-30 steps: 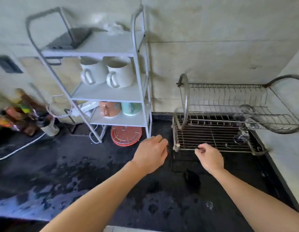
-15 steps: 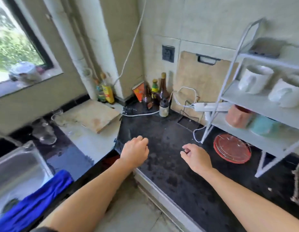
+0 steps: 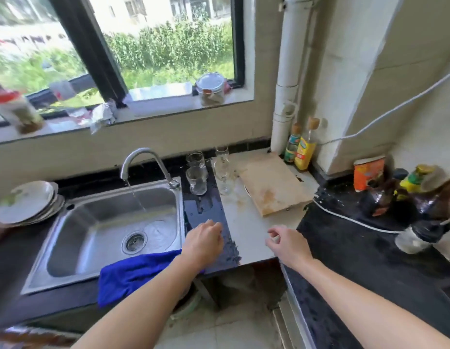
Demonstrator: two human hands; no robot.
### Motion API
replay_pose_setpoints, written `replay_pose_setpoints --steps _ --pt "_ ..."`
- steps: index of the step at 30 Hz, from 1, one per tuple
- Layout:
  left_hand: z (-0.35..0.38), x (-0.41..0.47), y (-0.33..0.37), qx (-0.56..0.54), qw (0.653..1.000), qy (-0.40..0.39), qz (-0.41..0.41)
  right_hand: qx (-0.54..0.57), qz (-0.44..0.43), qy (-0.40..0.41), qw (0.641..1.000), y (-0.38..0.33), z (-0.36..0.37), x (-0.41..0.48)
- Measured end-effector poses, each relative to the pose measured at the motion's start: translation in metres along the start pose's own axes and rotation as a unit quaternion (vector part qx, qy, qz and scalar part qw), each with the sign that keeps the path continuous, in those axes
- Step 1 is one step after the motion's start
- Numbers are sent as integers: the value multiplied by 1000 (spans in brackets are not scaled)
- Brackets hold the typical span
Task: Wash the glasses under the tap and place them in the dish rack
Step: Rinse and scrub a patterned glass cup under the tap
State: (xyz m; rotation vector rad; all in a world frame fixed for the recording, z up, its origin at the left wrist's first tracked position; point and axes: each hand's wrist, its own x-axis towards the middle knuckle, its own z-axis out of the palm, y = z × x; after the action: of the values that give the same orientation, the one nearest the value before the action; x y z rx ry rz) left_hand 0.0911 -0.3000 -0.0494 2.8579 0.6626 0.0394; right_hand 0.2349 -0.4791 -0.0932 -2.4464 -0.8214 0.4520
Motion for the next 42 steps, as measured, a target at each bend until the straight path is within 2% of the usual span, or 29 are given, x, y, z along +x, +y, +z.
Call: replay_pose_setpoints --steps 3,6,10,13,16,19,23,25,29,32,34,35,36,39,42 --pt "-1 6 -40 -19 997 1 -73 -26 -34 -51 998 -40 20 42" --pt "1 12 -72 -28 993 -11 -113 -34 -50 -87 994 -71 36 76" --pt "7 27 -132 -41 987 -32 -150 12 -24 -105 994 -119 74 133" --pt "11 39 -178 -64 983 -39 -167 128 75 -90 985 -155 107 177" --pt "18 48 -222 -91 980 -52 -168 267 232 -36 935 -190 132 224" --pt "25 53 -258 -106 977 -81 -165 302 309 -2 902 -210 146 263" --pt "33 55 -293 -112 972 -110 -172 280 334 4 900 -213 164 288" --pt "35 55 -305 -114 970 -118 -181 245 334 17 910 -214 166 289" --pt "40 60 -320 -143 962 -121 -199 184 277 38 942 -221 163 268" --pt "40 62 -326 -190 947 -113 -233 175 219 -10 960 -235 159 251" --pt "40 60 -329 -246 922 -111 -277 197 195 -81 958 -254 158 241" --pt "41 59 -331 -290 899 -109 -308 208 193 -125 951 -264 159 237" --pt "39 57 -333 -351 863 -103 -348 216 194 -166 942 -276 160 233" --pt "34 54 -341 -538 713 -54 -447 241 216 -275 905 -303 181 228" --pt "34 49 -354 -617 611 -20 -496 265 254 -335 868 -325 205 219"
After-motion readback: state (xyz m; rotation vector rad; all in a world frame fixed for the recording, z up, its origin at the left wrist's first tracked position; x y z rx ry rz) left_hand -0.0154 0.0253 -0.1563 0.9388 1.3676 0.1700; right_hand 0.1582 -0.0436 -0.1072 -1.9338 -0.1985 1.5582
